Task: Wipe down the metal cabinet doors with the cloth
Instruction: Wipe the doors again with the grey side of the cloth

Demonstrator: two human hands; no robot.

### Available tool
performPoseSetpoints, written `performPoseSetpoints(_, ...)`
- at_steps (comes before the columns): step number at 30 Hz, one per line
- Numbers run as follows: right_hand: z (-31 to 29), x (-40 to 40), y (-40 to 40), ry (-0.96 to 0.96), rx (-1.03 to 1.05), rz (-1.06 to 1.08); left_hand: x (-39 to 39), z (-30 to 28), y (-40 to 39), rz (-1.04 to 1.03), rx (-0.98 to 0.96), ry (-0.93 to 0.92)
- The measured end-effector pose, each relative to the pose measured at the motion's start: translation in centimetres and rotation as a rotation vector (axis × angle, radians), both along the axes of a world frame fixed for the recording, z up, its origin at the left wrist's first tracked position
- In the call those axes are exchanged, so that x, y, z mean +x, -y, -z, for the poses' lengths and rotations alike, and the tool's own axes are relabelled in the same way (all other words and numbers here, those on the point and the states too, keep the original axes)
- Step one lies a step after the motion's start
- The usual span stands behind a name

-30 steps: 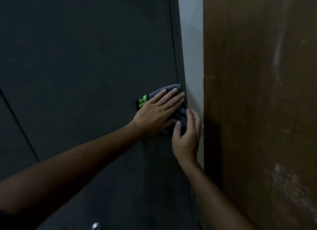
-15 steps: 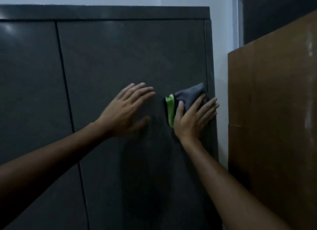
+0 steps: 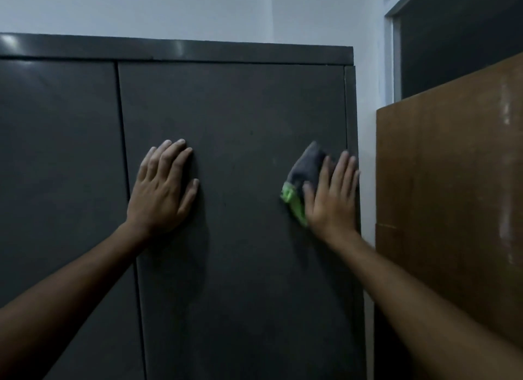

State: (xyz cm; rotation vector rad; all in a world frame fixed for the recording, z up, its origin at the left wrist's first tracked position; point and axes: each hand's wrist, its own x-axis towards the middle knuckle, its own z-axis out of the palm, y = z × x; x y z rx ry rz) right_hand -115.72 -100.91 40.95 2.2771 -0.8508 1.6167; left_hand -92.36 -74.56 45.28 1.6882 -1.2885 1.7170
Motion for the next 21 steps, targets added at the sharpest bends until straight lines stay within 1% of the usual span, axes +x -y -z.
performPoseSetpoints(2, -6.8, 0.9, -1.1, 0.179, 0.100, 0.024, 0.0, 0.0, 0.0, 0.029, -0.020, 0.002)
performPoseSetpoints(3, -10.0, 2.2, -2.3, 0.252, 0.109, 0.010, 0.0, 0.1, 0.0, 0.046, -0.042, 0.002)
performPoseSetpoints(5, -14.3, 5.5, -5.8, 0.299, 0.050, -0.061, 0.0, 0.2, 0.0, 0.091, -0.118, -0.017)
performPoseSetpoints(6, -14.8, 7.4, -7.7, 0.287, -0.032, -0.109, 0.0, 0.3, 0.0, 0.121, -0.163, -0.043)
performPoseSetpoints(7, -14.1, 9.2, -9.5, 0.252, -0.149, -0.154, 0.1, 0.2, -0.1, 0.158, -0.201, -0.082)
performPoseSetpoints(8, -12.2, 10.6, -10.9, 0.170, -0.262, -0.206, 0.0, 0.1, -0.2, 0.201, -0.227, -0.126)
performPoseSetpoints(10, -6.1, 10.8, -11.6, -0.047, -0.472, -0.315, -0.1, -0.3, -0.5, 0.264, -0.241, -0.181)
performPoseSetpoints(12, -0.4, 8.3, -8.7, -0.234, -0.601, -0.349, -0.4, -0.3, -0.6, 0.270, -0.233, -0.198)
performPoseSetpoints(13, 1.2, 6.4, -6.6, -0.281, -0.613, -0.327, -0.6, -0.3, -0.6, 0.269, -0.228, -0.205)
performPoseSetpoints(14, 1.6, 4.4, -4.3, -0.286, -0.582, -0.286, -0.6, -0.3, -0.6, 0.267, -0.224, -0.212)
performPoseSetpoints(16, -0.8, 1.0, -0.4, -0.195, -0.376, -0.179, -0.8, -0.2, -0.5, 0.254, -0.220, -0.221)
performPoseSetpoints(18, -6.6, -0.5, 1.4, -0.001, -0.115, -0.050, -0.9, -0.2, -0.4, 0.241, -0.217, -0.228)
performPoseSetpoints(19, -10.2, -0.4, 1.1, 0.113, -0.009, -0.032, -1.0, -0.2, -0.3, 0.242, -0.215, -0.231)
performPoseSetpoints(21, -16.8, 1.7, -1.9, 0.253, 0.099, -0.038, -0.9, -0.2, -0.3, 0.254, -0.221, -0.236)
